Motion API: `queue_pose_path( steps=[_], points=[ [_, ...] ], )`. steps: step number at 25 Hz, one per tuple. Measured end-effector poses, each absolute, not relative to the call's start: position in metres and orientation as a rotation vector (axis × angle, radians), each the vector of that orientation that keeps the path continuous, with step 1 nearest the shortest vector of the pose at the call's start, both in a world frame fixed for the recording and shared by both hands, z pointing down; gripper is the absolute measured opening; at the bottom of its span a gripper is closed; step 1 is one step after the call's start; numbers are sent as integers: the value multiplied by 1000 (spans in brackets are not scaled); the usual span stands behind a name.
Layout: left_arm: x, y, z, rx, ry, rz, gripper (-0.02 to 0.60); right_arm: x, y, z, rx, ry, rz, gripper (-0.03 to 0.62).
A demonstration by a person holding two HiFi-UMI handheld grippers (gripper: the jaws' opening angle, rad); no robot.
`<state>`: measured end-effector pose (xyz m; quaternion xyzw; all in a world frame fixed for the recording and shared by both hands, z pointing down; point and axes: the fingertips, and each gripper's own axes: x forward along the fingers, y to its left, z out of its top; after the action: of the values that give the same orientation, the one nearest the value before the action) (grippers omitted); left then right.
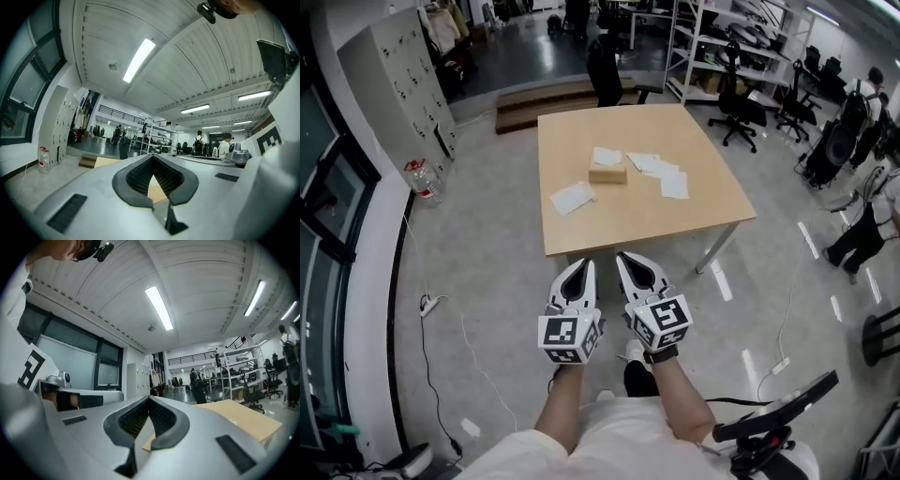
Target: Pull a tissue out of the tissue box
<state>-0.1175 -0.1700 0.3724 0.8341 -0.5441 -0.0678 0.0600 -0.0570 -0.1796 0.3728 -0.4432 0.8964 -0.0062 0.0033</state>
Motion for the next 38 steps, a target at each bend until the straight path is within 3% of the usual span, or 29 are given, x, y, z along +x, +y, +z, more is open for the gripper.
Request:
queue_pose_path(
  steps=[15, 24, 32, 38],
  points=[
    [-15, -352, 356, 2588, -1644, -161, 2, 37, -370, 349, -1346, 2810, 11, 3],
    [-36, -417, 384, 2490, -1709, -89, 2, 12, -433, 390, -1180, 2875, -233, 3],
    [-51, -515, 375, 2562, -1638, -128, 2, -7, -529, 380, -1249, 2893, -149, 3],
    [-98, -611, 335, 2624, -1648, -226, 2, -43, -616, 339, -1309, 2835, 1, 3]
  ],
)
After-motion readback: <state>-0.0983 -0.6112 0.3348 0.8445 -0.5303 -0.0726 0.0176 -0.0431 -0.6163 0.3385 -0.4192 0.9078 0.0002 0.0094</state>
